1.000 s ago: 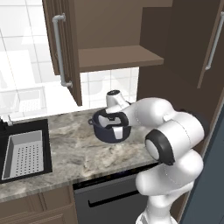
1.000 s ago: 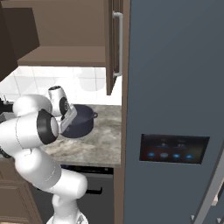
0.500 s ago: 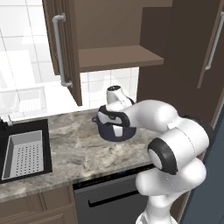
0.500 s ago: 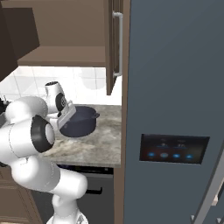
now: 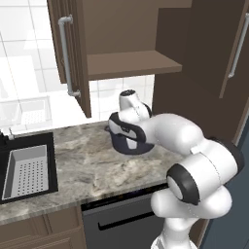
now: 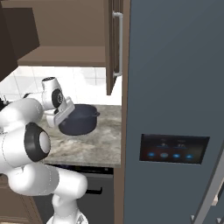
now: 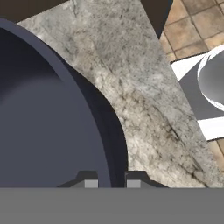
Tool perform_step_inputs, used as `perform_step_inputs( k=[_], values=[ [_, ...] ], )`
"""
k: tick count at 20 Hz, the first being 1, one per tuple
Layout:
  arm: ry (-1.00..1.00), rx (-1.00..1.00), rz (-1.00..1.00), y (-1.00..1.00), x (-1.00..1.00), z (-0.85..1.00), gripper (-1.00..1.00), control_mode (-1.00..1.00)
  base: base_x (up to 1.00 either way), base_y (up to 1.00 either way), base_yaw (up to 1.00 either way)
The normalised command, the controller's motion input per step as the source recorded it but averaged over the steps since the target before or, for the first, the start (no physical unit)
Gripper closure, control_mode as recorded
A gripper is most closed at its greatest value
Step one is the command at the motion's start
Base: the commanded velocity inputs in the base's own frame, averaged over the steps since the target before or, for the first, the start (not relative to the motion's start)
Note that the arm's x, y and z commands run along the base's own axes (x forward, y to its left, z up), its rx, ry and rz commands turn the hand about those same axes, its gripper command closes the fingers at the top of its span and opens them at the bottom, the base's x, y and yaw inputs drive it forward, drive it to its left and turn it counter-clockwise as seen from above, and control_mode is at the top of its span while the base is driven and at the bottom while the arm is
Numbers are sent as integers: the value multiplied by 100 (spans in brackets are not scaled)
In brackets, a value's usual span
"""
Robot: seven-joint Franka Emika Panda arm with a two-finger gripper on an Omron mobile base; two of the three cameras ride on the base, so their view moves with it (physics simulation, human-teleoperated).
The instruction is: Pick the kettle from the cabinet and place it on a stove burner. Then pick the pot from the counter and place it on another stove burner. Finally, turn both burners on.
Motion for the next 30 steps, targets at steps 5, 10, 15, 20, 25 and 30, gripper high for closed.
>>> perform_step_inputs(
  k=[5,10,15,20,25,30],
  values=[
    [-3,0,-4,0,-30,24,100,-100,0,0,0],
    [-1,0,-2,0,-40,21,100,-100,0,0,0],
    [-2,0,-1,-4,-48,21,100,-100,0,0,0],
    [-4,0,-2,-9,-52,27,100,-100,0,0,0],
    [-2,0,-1,-10,-47,21,100,-100,0,0,0],
    [-4,0,-1,-10,-50,19,100,-100,0,0,0]
  ],
)
